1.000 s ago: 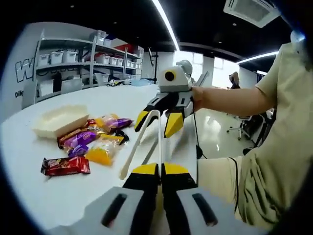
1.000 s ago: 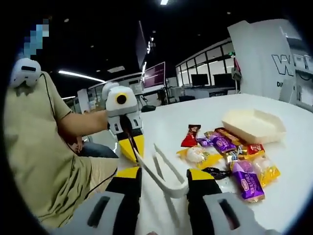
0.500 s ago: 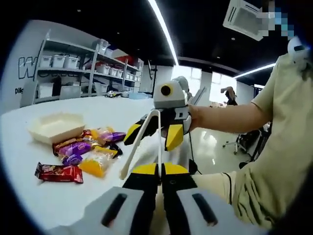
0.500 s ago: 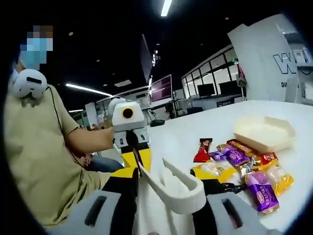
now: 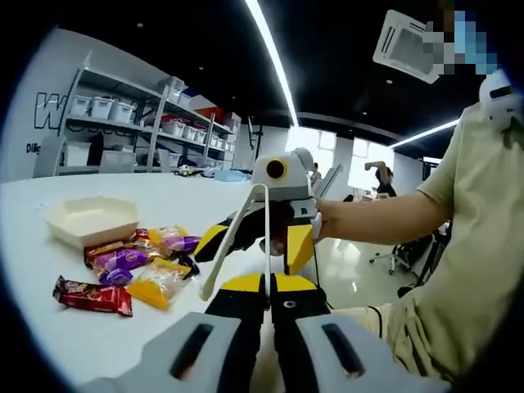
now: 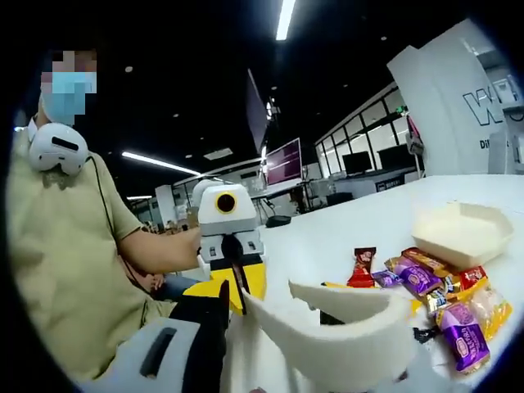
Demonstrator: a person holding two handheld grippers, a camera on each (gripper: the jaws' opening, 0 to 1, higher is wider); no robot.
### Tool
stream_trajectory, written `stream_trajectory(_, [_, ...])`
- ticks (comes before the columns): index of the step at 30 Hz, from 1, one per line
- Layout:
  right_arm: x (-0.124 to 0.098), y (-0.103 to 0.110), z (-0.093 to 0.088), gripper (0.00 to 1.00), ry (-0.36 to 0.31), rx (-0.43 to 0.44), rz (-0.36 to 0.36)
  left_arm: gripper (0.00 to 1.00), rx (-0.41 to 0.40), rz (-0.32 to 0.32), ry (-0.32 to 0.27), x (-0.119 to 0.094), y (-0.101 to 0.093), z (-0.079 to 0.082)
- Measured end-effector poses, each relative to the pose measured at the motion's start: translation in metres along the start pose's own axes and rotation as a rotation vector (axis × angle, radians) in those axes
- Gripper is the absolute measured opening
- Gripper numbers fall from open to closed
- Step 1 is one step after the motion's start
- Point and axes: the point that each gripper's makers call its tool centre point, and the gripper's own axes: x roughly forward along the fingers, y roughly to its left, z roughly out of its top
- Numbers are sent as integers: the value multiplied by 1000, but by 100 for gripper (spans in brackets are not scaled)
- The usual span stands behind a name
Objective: Place the target food into the container with the food tongs after gripping and lifting it, then release it inside without dropping or visibly crushing the food.
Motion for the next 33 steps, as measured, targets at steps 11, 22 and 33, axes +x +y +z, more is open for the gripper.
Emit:
stream_trajectory(11, [0, 0, 7, 31, -66, 20, 3, 0, -12, -18, -30, 0, -4, 5])
stream_trajectory(22, [3, 10, 14, 28, -112, 31, 47, 0, 6, -62, -37, 2, -11, 10])
stream_trajectory(33, [3, 11, 17, 28, -128, 43, 58, 0, 18, -75, -17, 2, -13, 12])
